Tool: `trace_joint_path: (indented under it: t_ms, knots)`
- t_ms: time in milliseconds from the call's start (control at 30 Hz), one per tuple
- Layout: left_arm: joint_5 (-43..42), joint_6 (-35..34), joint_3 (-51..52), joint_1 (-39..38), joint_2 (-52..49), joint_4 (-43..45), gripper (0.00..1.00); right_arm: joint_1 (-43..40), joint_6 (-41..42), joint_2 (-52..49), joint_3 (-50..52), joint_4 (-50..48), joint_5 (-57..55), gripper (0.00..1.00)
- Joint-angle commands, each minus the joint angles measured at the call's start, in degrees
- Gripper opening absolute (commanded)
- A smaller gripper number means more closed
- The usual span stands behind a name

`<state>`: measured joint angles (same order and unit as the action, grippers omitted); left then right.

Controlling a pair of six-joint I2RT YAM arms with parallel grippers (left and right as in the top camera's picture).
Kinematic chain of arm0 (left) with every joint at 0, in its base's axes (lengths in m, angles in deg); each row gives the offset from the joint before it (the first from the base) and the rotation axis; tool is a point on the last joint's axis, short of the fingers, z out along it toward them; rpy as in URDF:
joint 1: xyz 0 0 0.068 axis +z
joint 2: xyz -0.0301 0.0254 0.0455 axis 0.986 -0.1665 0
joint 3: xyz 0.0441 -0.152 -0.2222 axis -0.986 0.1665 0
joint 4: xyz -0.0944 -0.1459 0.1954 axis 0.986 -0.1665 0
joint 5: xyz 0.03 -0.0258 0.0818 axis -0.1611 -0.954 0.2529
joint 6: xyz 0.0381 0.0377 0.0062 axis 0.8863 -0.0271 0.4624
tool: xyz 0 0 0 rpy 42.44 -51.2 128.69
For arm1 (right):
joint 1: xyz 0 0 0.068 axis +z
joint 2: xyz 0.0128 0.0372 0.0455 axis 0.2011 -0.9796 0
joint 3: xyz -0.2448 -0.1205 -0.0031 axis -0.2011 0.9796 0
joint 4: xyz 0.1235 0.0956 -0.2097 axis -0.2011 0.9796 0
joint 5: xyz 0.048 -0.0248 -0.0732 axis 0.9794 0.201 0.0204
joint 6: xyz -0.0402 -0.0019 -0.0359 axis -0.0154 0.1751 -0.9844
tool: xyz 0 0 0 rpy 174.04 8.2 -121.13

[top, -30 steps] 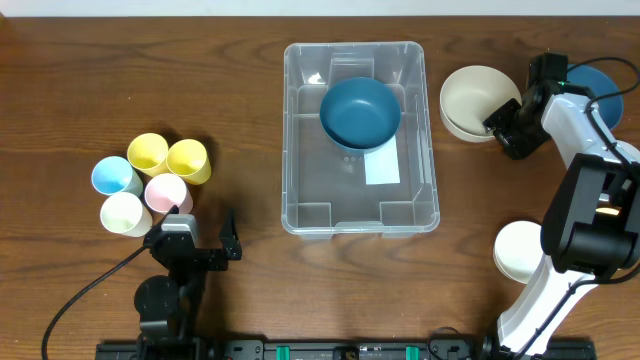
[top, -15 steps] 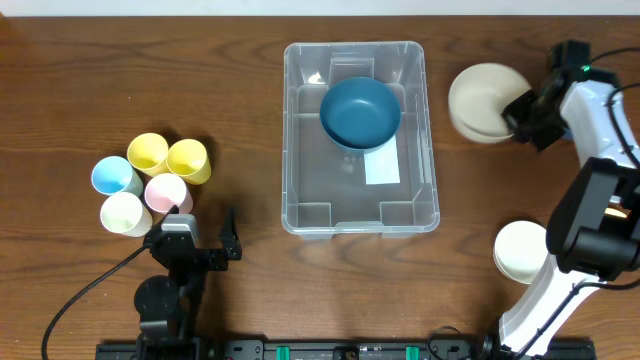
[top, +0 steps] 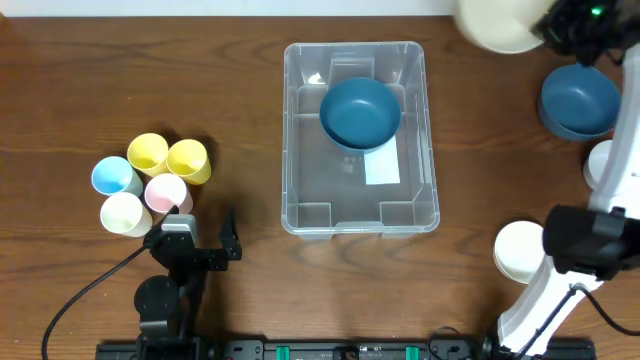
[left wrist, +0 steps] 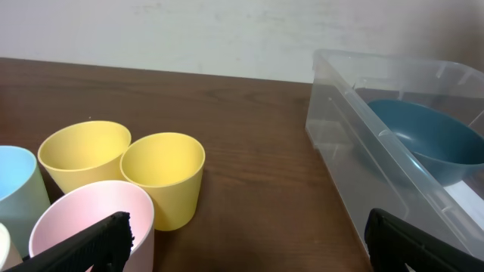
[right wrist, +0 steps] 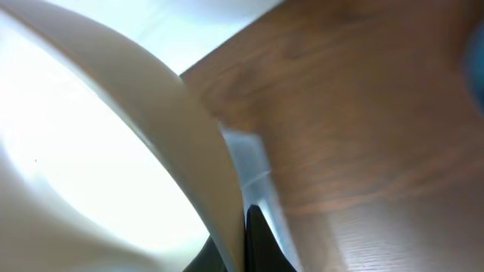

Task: Pack container
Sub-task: 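Carry the cream bowl into the bin, stacking it on the teal bowl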

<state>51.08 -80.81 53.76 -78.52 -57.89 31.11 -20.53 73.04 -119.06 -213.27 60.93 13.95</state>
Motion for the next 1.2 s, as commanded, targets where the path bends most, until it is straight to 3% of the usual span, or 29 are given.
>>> trace_joint_path:
  t_ms: [0, 167, 333, 1000, 1167]
  knots:
    - [-0.5, 0.8, 1.4, 0.4, 0.3, -0.7, 0.98, 8.5, -8.4, -0.2, -0.3, 2.4, -0.6, 0.01]
    - [-0.5, 0.8, 1.4, 0.4, 0.3, -0.7, 0.98, 17.7, -4.6, -0.3, 6.4, -0.6, -10.6, 0.01]
    - [-0.5, 0.8, 1.4, 0.4, 0.3, -0.7, 0.98, 22.2, -3.8, -0.4, 14.1, -7.0, -11.0, 0.01]
    - [-0.5, 0.8, 1.4, 0.4, 0.3, -0.7, 0.98, 23.5, -2.3, -0.5, 37.4, -26.2, -10.5, 0.03]
    - [-0.5, 0.8, 1.4, 0.4, 0.3, -0.7, 0.98, 23.5, -2.3, -0.6, 40.0, -29.0, -10.5, 0.16]
